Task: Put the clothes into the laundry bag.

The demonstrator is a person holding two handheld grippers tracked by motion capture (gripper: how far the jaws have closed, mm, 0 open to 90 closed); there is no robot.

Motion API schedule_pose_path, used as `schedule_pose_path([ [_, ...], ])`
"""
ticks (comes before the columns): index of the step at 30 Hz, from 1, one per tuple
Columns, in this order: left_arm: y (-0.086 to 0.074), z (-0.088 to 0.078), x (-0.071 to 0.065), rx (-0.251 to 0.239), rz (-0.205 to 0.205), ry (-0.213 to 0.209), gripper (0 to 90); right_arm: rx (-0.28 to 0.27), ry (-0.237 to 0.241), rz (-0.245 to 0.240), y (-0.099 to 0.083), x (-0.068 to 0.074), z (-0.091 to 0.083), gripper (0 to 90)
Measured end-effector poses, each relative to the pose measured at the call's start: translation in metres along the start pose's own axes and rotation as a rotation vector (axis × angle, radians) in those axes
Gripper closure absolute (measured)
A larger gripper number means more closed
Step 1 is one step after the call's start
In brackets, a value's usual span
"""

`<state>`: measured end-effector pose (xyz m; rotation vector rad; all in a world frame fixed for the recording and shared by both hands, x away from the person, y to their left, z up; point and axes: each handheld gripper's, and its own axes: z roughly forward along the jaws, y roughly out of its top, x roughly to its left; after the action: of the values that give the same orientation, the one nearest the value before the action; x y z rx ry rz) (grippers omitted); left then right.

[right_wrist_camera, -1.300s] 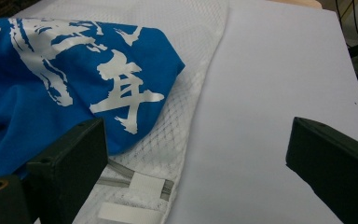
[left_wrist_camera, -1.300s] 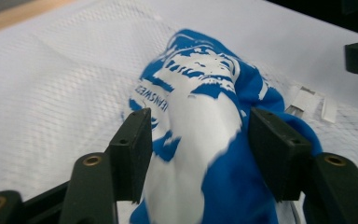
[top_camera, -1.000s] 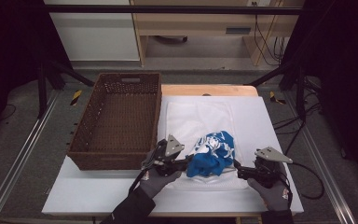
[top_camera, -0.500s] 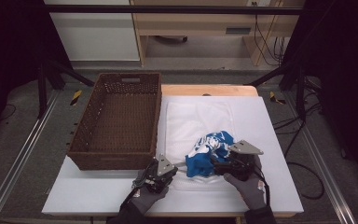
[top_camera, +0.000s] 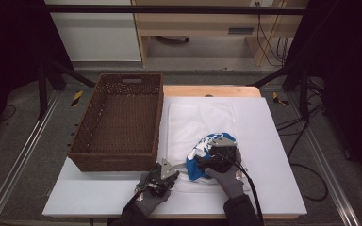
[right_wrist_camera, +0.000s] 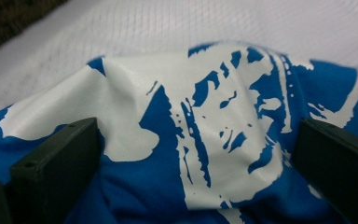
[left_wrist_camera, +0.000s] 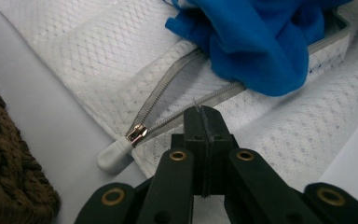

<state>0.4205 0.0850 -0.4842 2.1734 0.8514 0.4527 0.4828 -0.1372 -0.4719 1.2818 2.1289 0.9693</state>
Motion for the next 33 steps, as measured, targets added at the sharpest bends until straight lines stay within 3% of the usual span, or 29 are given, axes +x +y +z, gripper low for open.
schedule_pose_path([
  [5,0.000,0.000,0.000,0.004,0.003,0.000,89.6,0.024,-0.008,-0.016,-0.008,0.001,0.010,13.0],
  [12,0.000,0.000,0.001,0.001,-0.003,-0.005,89.6,0.020,-0.021,-0.019,-0.007,0.002,0.002,48.6],
  [14,0.000,0.000,0.001,0.002,-0.003,-0.008,89.6,0.018,-0.002,0.009,-0.006,-0.001,-0.001,55.7],
  [18,0.000,0.000,0.002,0.005,-0.007,-0.012,89.7,-0.013,0.044,0.076,-0.006,-0.011,-0.013,60.6],
  [24,0.000,0.000,0.003,0.007,-0.006,-0.013,89.7,-0.106,0.008,0.115,-0.002,-0.030,-0.041,63.3],
  [31,0.000,0.000,0.003,0.004,-0.010,-0.017,89.7,-0.146,-0.065,0.146,-0.008,-0.069,-0.084,64.3],
  [33,0.000,0.000,0.003,0.004,-0.013,-0.016,89.7,-0.133,-0.093,0.135,-0.014,-0.079,-0.094,64.2],
])
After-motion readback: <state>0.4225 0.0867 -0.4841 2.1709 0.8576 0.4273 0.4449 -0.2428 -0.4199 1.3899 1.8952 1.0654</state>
